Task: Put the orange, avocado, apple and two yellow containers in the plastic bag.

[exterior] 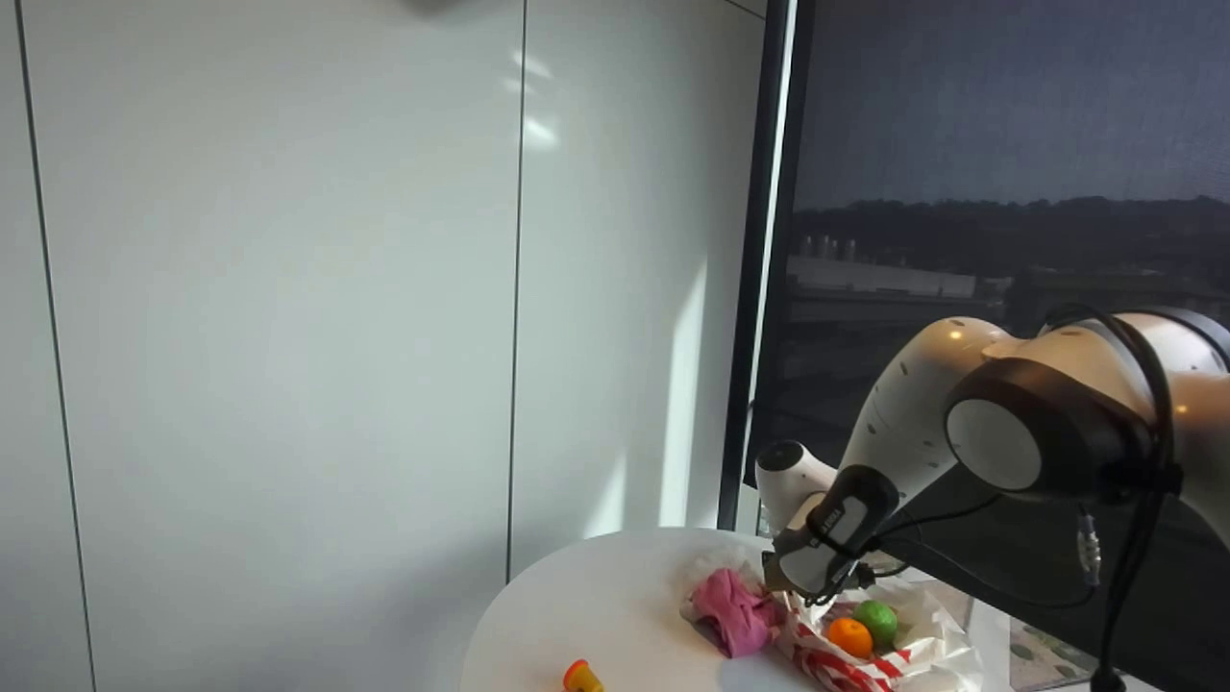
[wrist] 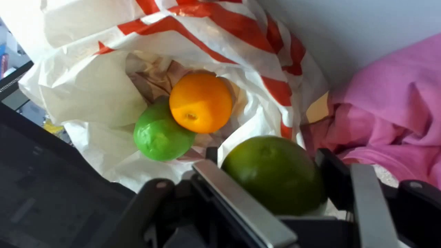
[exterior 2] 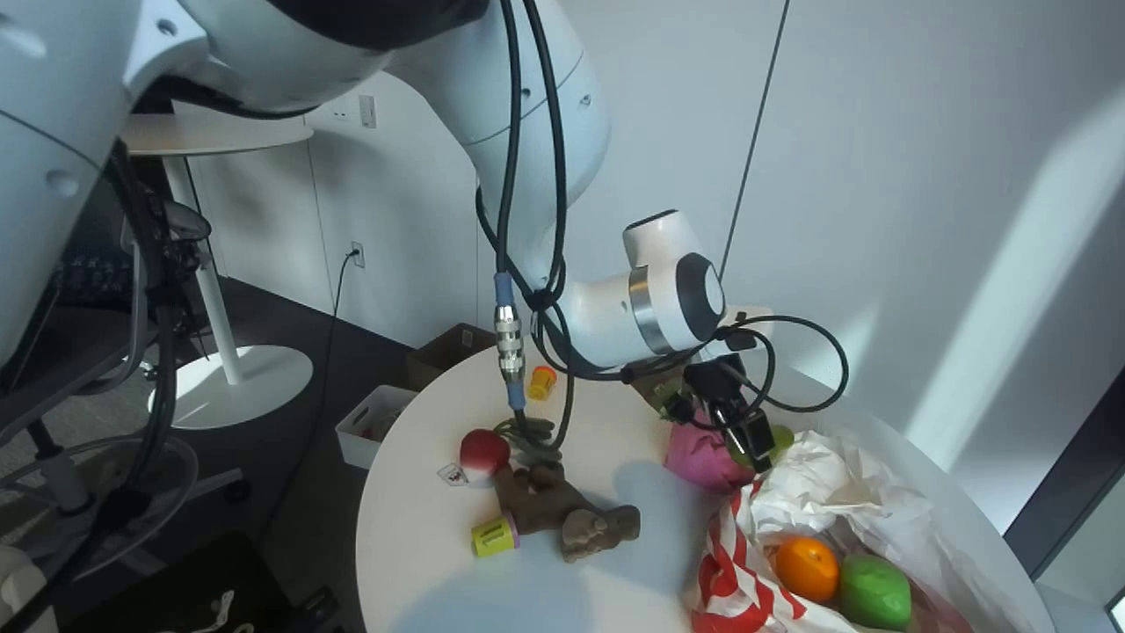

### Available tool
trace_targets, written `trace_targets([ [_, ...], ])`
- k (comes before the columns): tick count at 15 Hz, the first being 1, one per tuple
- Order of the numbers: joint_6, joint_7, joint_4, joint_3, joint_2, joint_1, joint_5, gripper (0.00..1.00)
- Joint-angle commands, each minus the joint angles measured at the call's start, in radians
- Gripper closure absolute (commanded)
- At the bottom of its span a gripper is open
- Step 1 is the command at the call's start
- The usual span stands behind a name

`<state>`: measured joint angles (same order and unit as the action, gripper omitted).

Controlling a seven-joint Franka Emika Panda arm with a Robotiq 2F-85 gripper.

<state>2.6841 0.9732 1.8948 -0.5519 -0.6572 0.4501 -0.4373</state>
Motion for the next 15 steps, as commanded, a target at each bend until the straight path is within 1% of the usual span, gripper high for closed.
trace_targets([
  [1, -0.067, 0.181, -0.066, -0.108, -0.043, 0.036, -0.111, 0.54],
  [3, -0.144, 0.249, -0.104, -0.113, -0.086, 0.013, -0.137, 0.54],
  [5, -0.226, 0.292, -0.144, -0.085, -0.134, -0.031, -0.137, 0.54],
  [8, -0.278, 0.323, -0.189, -0.036, -0.2, -0.084, -0.133, 0.54],
  [10, -0.297, 0.337, -0.215, -0.01, -0.232, -0.107, -0.135, 0.54],
  [11, -0.313, 0.355, -0.227, -0.008, -0.246, -0.108, -0.139, 0.54],
  [12, -0.321, 0.365, -0.234, 0.0, -0.251, -0.114, -0.137, 0.07],
  [13, -0.319, 0.381, -0.229, -0.004, -0.244, -0.109, -0.149, 0.06],
  [14, -0.315, 0.407, -0.224, -0.014, -0.241, -0.097, -0.165, 0.01],
  [15, -0.313, 0.444, -0.212, -0.035, -0.229, -0.074, -0.198, 0.0],
])
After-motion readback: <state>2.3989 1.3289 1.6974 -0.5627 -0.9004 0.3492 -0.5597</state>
